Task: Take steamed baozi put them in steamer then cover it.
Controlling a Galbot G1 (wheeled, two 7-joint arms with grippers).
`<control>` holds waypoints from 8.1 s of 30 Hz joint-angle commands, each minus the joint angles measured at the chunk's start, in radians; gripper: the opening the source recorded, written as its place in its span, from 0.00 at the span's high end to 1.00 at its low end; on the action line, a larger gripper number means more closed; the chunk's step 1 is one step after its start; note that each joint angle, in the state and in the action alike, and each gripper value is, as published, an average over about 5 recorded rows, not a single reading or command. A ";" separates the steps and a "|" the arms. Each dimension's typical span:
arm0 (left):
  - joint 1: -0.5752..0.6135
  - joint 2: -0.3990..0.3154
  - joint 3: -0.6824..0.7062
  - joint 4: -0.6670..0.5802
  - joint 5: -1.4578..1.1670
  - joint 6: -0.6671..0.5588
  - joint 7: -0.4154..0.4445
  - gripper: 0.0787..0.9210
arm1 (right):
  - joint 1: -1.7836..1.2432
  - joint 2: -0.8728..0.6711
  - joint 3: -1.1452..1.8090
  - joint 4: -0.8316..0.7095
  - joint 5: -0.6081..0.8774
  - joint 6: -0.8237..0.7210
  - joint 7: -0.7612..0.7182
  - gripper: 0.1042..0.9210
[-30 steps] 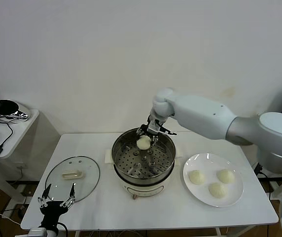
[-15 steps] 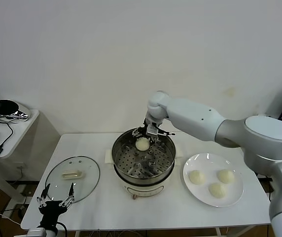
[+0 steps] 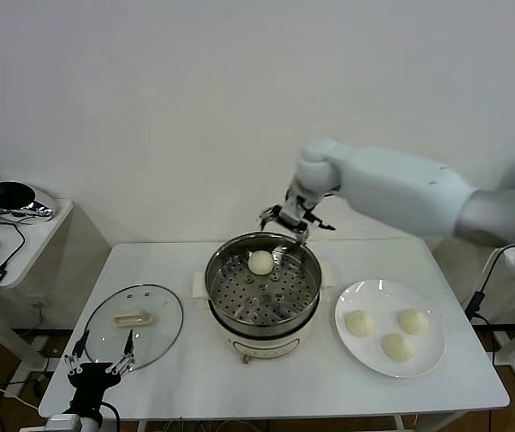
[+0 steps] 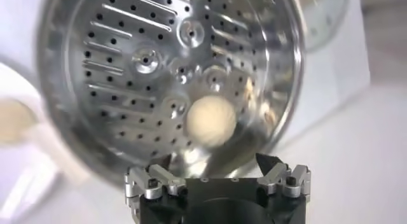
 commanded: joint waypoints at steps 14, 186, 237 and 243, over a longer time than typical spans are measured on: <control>-0.014 0.029 -0.001 -0.005 0.001 0.000 0.001 0.12 | -0.158 -0.565 0.032 0.323 0.044 -0.394 -0.087 0.12; -0.023 0.007 -0.016 -0.022 0.044 -0.007 0.010 0.12 | -0.651 -0.735 0.448 0.335 -0.202 -0.270 -0.128 0.12; 0.008 -0.010 -0.060 -0.026 0.046 -0.014 0.011 0.12 | -0.806 -0.448 0.596 0.098 -0.222 -0.298 -0.091 0.36; 0.001 -0.008 -0.055 -0.026 0.046 -0.013 0.011 0.12 | -0.584 -0.483 0.521 0.117 -0.148 -0.294 -0.164 0.36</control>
